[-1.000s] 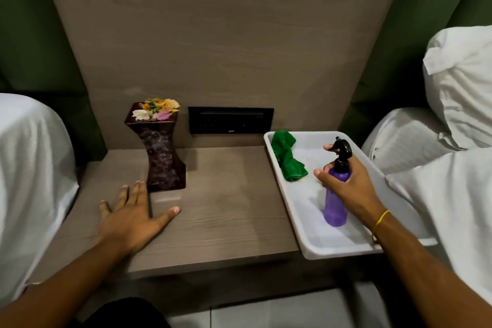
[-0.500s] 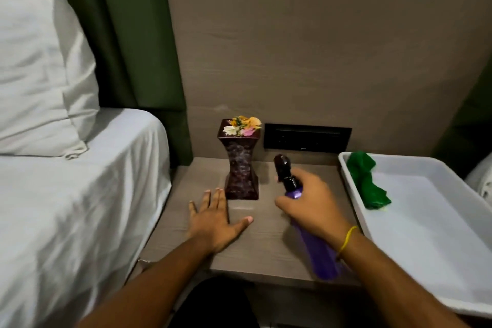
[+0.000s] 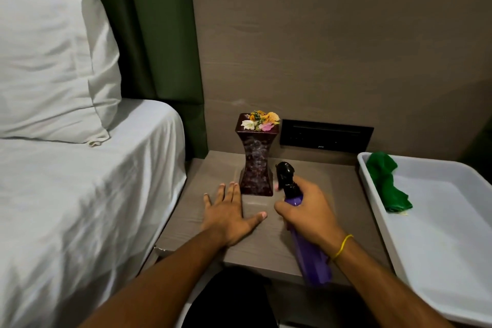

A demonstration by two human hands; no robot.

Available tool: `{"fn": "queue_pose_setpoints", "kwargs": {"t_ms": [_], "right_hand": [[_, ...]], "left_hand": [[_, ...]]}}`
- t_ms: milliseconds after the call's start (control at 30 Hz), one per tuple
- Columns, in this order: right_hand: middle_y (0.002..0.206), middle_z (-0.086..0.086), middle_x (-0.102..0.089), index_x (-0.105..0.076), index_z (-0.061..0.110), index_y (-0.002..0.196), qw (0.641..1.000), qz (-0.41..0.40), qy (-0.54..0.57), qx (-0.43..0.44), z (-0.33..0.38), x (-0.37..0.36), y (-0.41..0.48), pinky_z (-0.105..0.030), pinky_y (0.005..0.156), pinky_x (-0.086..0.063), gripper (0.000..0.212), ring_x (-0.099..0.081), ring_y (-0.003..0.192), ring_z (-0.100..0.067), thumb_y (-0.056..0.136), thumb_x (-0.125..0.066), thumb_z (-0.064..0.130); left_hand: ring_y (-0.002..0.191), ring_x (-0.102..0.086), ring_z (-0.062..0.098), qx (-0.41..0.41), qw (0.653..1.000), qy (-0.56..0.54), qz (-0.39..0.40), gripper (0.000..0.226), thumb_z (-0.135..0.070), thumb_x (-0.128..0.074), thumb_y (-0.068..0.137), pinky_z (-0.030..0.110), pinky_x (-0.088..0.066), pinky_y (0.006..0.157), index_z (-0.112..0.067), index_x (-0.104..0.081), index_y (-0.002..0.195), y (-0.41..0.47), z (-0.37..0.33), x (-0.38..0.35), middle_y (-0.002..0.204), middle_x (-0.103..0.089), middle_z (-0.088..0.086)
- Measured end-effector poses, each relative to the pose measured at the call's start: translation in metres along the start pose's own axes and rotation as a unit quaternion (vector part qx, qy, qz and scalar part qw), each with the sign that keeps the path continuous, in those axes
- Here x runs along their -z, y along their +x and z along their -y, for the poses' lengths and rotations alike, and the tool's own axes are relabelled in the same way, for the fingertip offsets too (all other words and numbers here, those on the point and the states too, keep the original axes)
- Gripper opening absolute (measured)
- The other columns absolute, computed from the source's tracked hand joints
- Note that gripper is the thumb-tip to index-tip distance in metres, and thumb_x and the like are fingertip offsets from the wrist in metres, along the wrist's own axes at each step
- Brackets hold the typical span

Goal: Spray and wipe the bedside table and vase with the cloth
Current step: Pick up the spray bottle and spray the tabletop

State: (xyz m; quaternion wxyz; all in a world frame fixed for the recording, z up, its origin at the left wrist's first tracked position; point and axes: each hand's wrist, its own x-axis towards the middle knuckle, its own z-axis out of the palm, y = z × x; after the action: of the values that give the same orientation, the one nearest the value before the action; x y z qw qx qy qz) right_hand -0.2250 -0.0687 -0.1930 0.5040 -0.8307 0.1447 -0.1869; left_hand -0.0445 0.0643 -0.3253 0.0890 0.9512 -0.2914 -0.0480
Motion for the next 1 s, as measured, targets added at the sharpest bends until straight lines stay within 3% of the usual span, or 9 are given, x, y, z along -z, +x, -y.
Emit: {"fn": "queue_pose_setpoints", "kwargs": {"t_ms": [67, 200, 300, 400, 533, 600, 767, 867, 1000], "right_hand": [[0.067, -0.009, -0.068, -0.066, 0.015, 0.09, 1.0, -0.007, 0.003, -0.002, 0.001, -0.002, 0.002, -0.035, 0.053, -0.059, 0.014, -0.063, 0.051, -0.01, 0.084, -0.072, 0.005], [0.067, 0.008, -0.071, -0.065, 0.028, 0.093, 1.0, -0.009, 0.011, 0.015, 0.004, -0.004, 0.008, -0.019, 0.05, -0.055, 0.025, -0.066, 0.053, -0.006, 0.084, -0.072, 0.005], [0.068, 0.0, -0.069, -0.066, 0.02, 0.091, 1.0, -0.023, 0.013, 0.004, 0.002, -0.006, 0.014, -0.032, 0.058, -0.061, 0.015, -0.067, 0.055, -0.012, 0.084, -0.073, 0.009], [0.072, 0.006, -0.07, -0.067, 0.031, 0.101, 0.999, -0.028, 0.015, 0.01, 0.004, -0.009, 0.017, -0.03, 0.063, -0.061, 0.027, -0.069, 0.06, -0.01, 0.083, -0.074, 0.011], [0.073, -0.004, -0.071, -0.068, 0.018, 0.089, 0.999, -0.035, 0.012, 0.009, 0.002, -0.011, 0.02, -0.045, 0.069, -0.064, 0.011, -0.072, 0.067, -0.028, 0.082, -0.073, 0.011], [0.075, 0.001, -0.071, -0.067, 0.029, 0.093, 0.999, -0.03, 0.013, 0.003, 0.001, -0.012, 0.019, -0.043, 0.071, -0.065, 0.021, -0.071, 0.069, -0.024, 0.083, -0.073, 0.012], [0.069, -0.007, -0.068, -0.066, 0.011, 0.09, 1.0, -0.014, 0.008, -0.024, -0.012, -0.013, 0.015, -0.05, 0.066, -0.064, 0.007, -0.07, 0.062, -0.024, 0.085, -0.071, 0.009], [0.071, -0.002, -0.07, -0.064, 0.028, 0.093, 0.999, -0.001, 0.006, -0.041, -0.018, -0.013, 0.01, -0.043, 0.069, -0.064, 0.021, -0.073, 0.066, -0.027, 0.084, -0.071, 0.01], [0.058, -0.003, -0.065, -0.064, 0.015, 0.087, 0.998, 0.005, 0.015, -0.066, -0.025, -0.014, 0.004, -0.039, 0.054, -0.059, 0.011, -0.066, 0.046, -0.023, 0.08, -0.071, 0.009]], "left_hand": [[0.168, 0.002, 0.027, -0.004, 1.0, -0.003, 0.002, 0.142, -0.11, -0.002, 0.066, 0.066, 0.004, 0.129, -0.017, 0.002, 0.173, -0.001, 0.0, 0.001, 0.184, -0.003, 0.003], [0.168, 0.002, 0.027, -0.005, 1.0, -0.005, 0.003, 0.139, -0.11, -0.005, 0.069, 0.066, 0.004, 0.13, -0.018, 0.002, 0.173, -0.002, -0.001, 0.003, 0.184, -0.003, 0.003], [0.168, 0.002, 0.027, -0.004, 1.0, -0.001, 0.006, 0.137, -0.108, -0.008, 0.071, 0.066, 0.004, 0.129, -0.018, 0.002, 0.173, -0.001, -0.002, 0.003, 0.184, -0.003, 0.003], [0.168, 0.002, 0.027, -0.003, 1.0, -0.002, 0.006, 0.136, -0.108, -0.009, 0.072, 0.065, 0.005, 0.129, -0.018, 0.002, 0.173, -0.001, -0.002, 0.004, 0.184, -0.003, 0.003], [0.168, 0.002, 0.027, -0.003, 1.0, -0.004, 0.004, 0.136, -0.108, -0.008, 0.072, 0.065, 0.005, 0.129, -0.018, 0.002, 0.173, -0.002, -0.002, 0.004, 0.184, -0.003, 0.003], [0.168, 0.002, 0.027, -0.003, 1.0, -0.005, 0.004, 0.137, -0.109, -0.008, 0.071, 0.065, 0.005, 0.129, -0.018, 0.002, 0.173, -0.001, -0.002, 0.004, 0.184, -0.003, 0.003], [0.168, 0.001, 0.027, -0.003, 1.0, 0.002, 0.0, 0.138, -0.11, -0.005, 0.07, 0.065, 0.004, 0.128, -0.018, 0.001, 0.173, 0.0, -0.001, 0.002, 0.184, -0.003, 0.003], [0.168, 0.001, 0.027, -0.005, 1.0, 0.001, -0.007, 0.14, -0.11, -0.004, 0.069, 0.065, 0.004, 0.128, -0.017, 0.001, 0.173, 0.0, 0.001, 0.0, 0.184, -0.004, 0.003], [0.168, 0.001, 0.026, -0.008, 1.0, -0.003, -0.008, 0.141, -0.11, -0.002, 0.068, 0.066, 0.003, 0.129, -0.017, 0.0, 0.173, 0.0, 0.001, 0.0, 0.184, -0.005, 0.003]]}}
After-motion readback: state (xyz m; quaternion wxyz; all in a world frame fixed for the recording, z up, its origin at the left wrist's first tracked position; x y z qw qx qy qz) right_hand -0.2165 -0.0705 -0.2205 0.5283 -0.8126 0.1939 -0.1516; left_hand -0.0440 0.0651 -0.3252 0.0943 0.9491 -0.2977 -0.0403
